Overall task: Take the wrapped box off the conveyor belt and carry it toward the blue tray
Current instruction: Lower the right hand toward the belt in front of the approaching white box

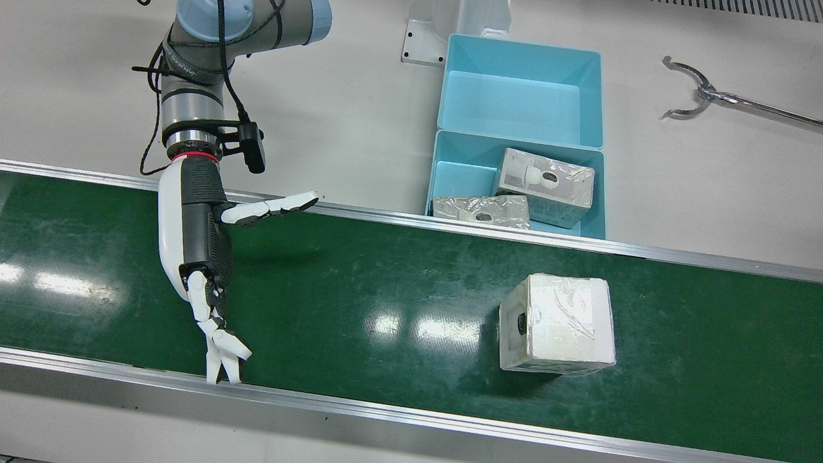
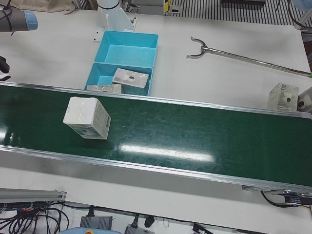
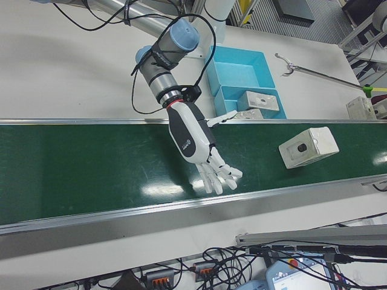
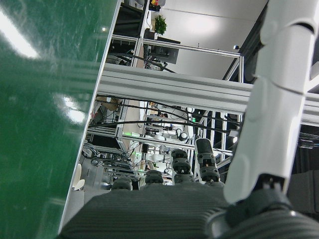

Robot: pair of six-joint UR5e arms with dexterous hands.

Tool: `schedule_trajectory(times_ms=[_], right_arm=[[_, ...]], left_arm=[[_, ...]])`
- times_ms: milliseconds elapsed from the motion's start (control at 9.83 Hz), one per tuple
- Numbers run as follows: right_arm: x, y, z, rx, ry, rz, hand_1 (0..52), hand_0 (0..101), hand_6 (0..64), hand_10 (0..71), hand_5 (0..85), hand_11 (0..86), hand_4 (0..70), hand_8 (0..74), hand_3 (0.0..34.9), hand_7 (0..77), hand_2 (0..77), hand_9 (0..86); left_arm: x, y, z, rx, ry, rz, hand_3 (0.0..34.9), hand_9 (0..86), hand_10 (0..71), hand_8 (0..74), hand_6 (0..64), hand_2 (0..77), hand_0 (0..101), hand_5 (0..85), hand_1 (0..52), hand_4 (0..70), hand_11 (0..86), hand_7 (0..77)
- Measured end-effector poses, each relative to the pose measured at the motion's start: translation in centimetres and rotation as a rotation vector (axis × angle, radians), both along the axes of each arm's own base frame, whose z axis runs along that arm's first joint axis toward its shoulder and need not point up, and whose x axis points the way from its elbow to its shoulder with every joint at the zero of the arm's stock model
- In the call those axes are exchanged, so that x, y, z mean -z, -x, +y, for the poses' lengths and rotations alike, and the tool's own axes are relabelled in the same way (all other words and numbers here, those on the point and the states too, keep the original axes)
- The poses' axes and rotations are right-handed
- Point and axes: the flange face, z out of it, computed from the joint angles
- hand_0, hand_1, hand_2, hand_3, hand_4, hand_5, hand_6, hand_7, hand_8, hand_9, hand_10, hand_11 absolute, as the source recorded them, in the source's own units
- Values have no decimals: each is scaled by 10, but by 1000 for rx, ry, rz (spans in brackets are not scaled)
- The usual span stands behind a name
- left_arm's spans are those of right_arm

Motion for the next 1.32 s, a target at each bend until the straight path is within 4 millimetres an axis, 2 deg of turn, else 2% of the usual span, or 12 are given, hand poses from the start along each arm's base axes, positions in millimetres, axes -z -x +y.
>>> schedule_trajectory(times_ms=[1119, 1322], right_arm=[[4, 9, 0, 9, -13, -2, 120, 458, 16, 0, 235, 11, 11, 16, 88, 16, 60, 16], [4, 12, 1, 11, -13, -3, 120, 458, 27, 0, 235, 11, 11, 16, 77, 22, 71, 11]], left_arm=[[0, 0, 0, 0, 0, 0, 0, 0, 5, 5, 0, 5, 0, 5, 0, 0, 5, 0], [0, 0, 0, 0, 0, 0, 0, 5, 5, 5, 0, 5, 0, 11, 0, 0, 5, 0]])
